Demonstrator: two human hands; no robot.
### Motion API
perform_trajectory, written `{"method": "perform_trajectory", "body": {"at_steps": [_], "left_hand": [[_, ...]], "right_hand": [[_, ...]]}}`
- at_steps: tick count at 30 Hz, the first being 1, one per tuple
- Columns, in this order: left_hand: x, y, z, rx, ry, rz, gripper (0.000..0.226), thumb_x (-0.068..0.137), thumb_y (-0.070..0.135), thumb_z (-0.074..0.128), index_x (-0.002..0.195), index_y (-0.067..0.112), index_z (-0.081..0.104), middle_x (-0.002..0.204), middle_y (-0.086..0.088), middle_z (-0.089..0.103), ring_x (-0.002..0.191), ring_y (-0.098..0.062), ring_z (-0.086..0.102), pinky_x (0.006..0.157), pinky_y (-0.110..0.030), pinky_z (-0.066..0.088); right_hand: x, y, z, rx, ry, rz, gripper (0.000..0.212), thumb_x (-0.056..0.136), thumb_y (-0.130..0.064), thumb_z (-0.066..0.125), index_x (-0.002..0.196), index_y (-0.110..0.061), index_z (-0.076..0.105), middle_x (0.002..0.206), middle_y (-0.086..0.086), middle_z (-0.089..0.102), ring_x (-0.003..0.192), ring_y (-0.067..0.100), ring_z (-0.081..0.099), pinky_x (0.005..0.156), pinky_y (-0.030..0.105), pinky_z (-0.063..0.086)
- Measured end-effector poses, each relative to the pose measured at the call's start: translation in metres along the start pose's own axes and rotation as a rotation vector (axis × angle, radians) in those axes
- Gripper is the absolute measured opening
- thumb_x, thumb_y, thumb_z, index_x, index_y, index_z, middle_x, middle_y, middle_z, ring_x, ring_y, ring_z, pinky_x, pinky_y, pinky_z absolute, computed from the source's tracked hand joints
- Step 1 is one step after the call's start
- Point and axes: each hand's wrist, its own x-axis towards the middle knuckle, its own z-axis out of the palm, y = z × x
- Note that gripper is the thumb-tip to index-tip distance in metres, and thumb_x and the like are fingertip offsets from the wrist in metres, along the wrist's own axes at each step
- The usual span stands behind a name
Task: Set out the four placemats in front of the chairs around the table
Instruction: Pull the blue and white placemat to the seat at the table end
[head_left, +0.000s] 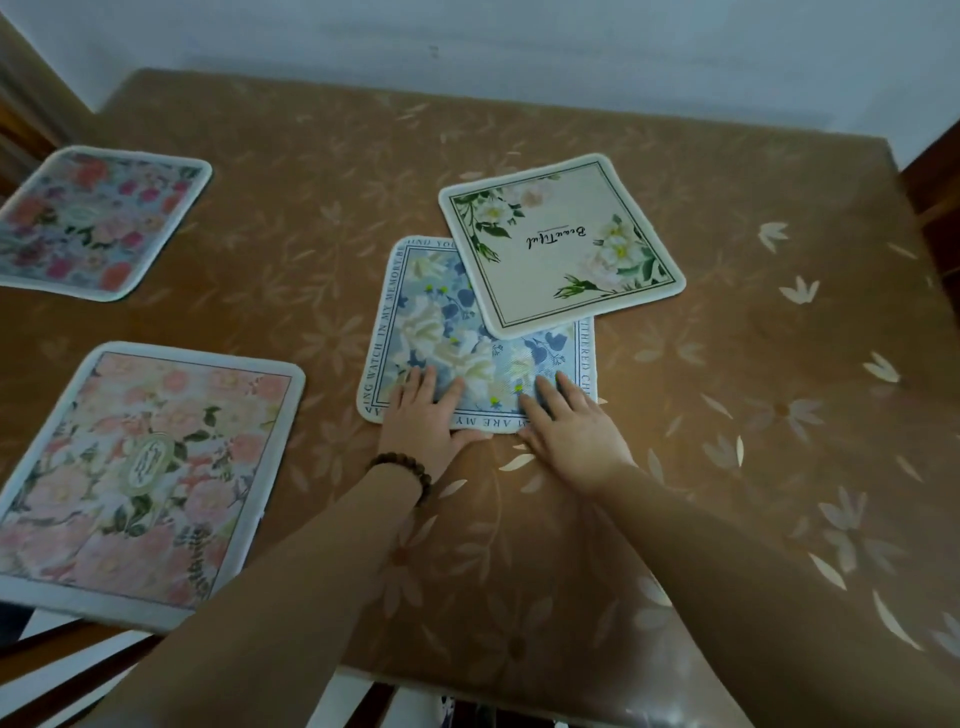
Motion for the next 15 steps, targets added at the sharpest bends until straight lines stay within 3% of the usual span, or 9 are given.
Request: {"method": "perform_trajectory", "body": {"at_steps": [4, 8, 13, 15], "left_hand": [[-0.002, 0.002, -0.005, 0.069, -0.004, 0.096, 0.062, 0.094, 0.057, 0.031, 0.144, 0.022, 0.033, 0.153, -0.01, 0.029, 0.142, -0.03, 0.018, 0.114, -0.043, 0.017], [-0.009, 0.003, -0.008, 0.063, 0.052, 0.167, 0.04, 0.102, 0.026, 0.031, 0.14, 0.018, 0.04, 0.147, -0.009, 0.04, 0.14, -0.028, 0.026, 0.112, -0.04, 0.023], [-0.012, 0.008, -0.018, 0.039, 0.05, 0.162, 0.031, 0.099, 0.023, 0.038, 0.126, 0.016, 0.052, 0.125, -0.005, 0.057, 0.125, -0.026, 0.042, 0.097, -0.038, 0.04], [-0.02, 0.01, -0.017, 0.039, 0.011, 0.16, 0.031, 0.097, 0.024, 0.044, 0.126, 0.016, 0.052, 0.124, -0.005, 0.058, 0.125, -0.026, 0.043, 0.097, -0.038, 0.041]], "right_hand": [[-0.001, -0.001, -0.006, -0.031, -0.03, -0.111, 0.048, 0.099, -0.02, 0.034, 0.146, -0.015, 0.026, 0.152, 0.017, 0.027, 0.141, 0.036, 0.022, 0.111, 0.044, 0.026], [0.002, -0.012, -0.014, -0.137, -0.084, -0.154, 0.051, 0.097, -0.012, 0.034, 0.146, -0.008, 0.018, 0.152, 0.02, 0.026, 0.139, 0.035, 0.026, 0.103, 0.045, 0.036], [0.004, -0.015, -0.026, -0.148, -0.083, -0.092, 0.053, 0.09, -0.011, 0.048, 0.14, -0.015, 0.03, 0.134, 0.009, 0.049, 0.116, 0.027, 0.052, 0.079, 0.038, 0.049], [-0.004, -0.017, -0.027, -0.119, -0.111, -0.089, 0.054, 0.088, -0.011, 0.048, 0.139, -0.018, 0.032, 0.13, 0.007, 0.052, 0.111, 0.027, 0.054, 0.078, 0.039, 0.051]]}}
